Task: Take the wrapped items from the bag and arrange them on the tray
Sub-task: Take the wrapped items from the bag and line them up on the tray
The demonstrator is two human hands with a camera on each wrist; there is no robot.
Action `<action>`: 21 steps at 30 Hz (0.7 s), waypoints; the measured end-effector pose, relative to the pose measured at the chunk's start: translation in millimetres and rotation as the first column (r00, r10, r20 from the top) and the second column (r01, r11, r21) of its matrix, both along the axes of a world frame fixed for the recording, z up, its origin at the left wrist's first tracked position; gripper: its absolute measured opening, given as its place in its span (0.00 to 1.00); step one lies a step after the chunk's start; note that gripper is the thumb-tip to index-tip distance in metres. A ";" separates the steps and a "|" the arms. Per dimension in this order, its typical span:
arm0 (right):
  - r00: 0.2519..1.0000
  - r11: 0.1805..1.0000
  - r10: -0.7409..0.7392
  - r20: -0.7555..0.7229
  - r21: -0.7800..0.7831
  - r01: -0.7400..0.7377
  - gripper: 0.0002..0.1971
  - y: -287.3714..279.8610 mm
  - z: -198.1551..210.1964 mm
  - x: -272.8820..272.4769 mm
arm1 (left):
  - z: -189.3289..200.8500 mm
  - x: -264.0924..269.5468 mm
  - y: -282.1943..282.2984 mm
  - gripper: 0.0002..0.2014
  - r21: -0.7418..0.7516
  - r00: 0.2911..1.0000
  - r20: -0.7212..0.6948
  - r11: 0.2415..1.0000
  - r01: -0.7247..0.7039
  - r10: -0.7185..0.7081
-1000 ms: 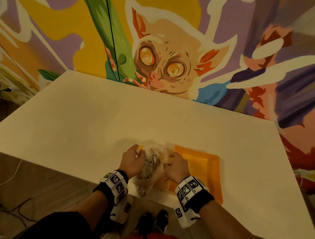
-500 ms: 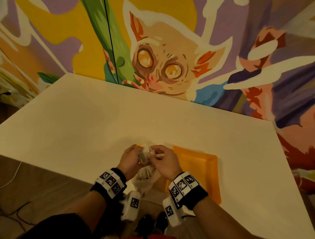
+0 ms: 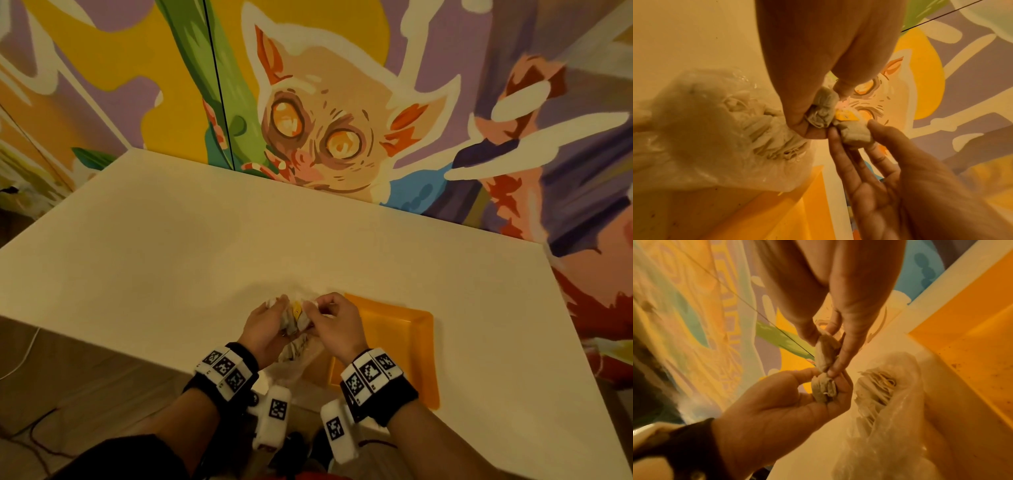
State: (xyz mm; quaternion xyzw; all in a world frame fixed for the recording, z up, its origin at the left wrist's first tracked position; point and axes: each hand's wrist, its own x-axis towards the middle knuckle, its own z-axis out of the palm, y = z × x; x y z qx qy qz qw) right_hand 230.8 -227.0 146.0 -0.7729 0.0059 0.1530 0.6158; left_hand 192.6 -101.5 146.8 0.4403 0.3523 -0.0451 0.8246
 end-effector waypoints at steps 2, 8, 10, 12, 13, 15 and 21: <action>0.996 0.996 -0.034 -0.080 0.084 0.041 0.08 -1.0 0.8 -0.4 | 1.0 0.4 -1.5 0.11 -0.018 1.000 -0.008 1.000 0.004 -0.005; 0.972 0.967 -0.171 -0.160 0.160 0.197 0.09 -0.3 -4.1 3.5 | 8.4 -3.5 -11.3 0.10 0.058 0.978 0.116 0.985 0.165 -0.171; 0.952 0.942 -0.194 -0.237 0.224 0.248 0.09 -0.5 -3.3 5.0 | 8.0 -3.2 -11.4 0.05 0.061 0.983 0.109 0.988 0.140 -0.146; 0.940 0.926 -0.202 -0.276 0.257 0.275 0.09 -0.9 -2.5 5.7 | 7.3 -2.6 -10.7 0.05 0.056 0.991 0.084 0.994 0.097 -0.102; 0.941 0.929 -0.209 -0.268 0.247 0.276 0.09 -1.1 -3.8 6.2 | 6.9 -2.4 -10.3 0.06 0.048 0.994 0.074 0.996 0.080 -0.084; 0.949 0.942 -0.202 -0.242 0.219 0.256 0.09 -1.6 -5.5 6.0 | 6.2 -2.2 -9.5 0.08 0.030 0.996 0.062 0.998 0.063 -0.065; 0.955 0.934 -0.128 -0.269 0.291 0.207 0.14 -6.7 -9.2 3.3 | 4.3 -1.2 -4.6 0.10 -0.032 0.994 0.080 0.997 0.075 -0.072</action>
